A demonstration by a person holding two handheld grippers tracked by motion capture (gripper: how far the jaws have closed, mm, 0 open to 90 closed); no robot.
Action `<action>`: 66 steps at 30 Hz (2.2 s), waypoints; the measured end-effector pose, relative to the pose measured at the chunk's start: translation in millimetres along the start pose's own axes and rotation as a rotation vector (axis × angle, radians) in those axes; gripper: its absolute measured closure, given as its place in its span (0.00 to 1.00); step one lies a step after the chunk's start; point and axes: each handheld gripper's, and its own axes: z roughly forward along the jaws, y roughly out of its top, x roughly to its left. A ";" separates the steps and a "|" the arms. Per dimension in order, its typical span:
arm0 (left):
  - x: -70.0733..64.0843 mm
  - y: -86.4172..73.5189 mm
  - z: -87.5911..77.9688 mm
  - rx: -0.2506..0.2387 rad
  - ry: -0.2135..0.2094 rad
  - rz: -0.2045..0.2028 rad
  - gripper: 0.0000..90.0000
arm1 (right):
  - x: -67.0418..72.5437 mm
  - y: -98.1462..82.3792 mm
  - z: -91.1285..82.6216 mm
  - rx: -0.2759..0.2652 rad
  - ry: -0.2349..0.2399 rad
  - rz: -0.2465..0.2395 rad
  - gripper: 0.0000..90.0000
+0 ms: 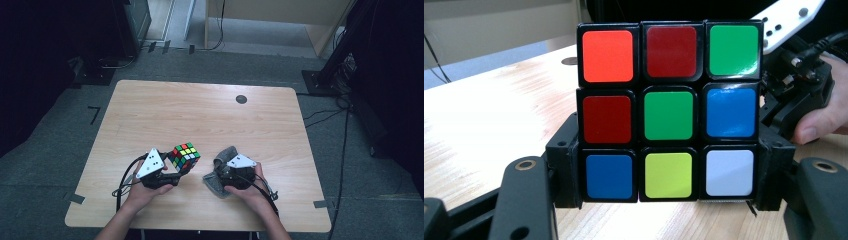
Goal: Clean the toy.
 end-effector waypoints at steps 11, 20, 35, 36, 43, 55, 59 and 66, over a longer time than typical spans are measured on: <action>-1.5 0.3 -1.2 -0.029 -0.023 0.002 0.38 | -1.9 -2.3 -0.4 -0.008 0.007 0.027 0.46; 0.6 0.4 -1.8 -0.026 -0.037 -0.031 0.38 | 5.7 -1.3 -5.0 -0.025 -0.060 0.053 0.77; -27.2 -1.5 13.0 0.062 -0.077 0.129 0.38 | 27.9 52.3 -98.9 -0.487 0.257 0.083 0.80; -30.7 -1.1 13.6 0.061 -0.085 0.146 0.38 | 32.5 54.3 -99.8 -0.490 0.283 0.077 0.79; -38.3 3.5 8.1 0.019 -0.148 0.171 0.38 | 37.5 51.1 -84.2 -0.431 0.330 0.112 0.78; -38.4 3.7 9.9 0.021 -0.152 0.165 0.38 | 41.9 57.4 -92.6 -0.434 0.336 0.104 0.77; -35.4 5.2 5.5 0.009 -0.153 0.160 0.38 | 37.0 53.1 -85.0 -0.420 0.324 0.128 0.77; -31.5 4.1 7.3 0.018 -0.107 0.158 0.38 | 24.4 51.1 -86.2 -0.407 0.280 0.187 0.77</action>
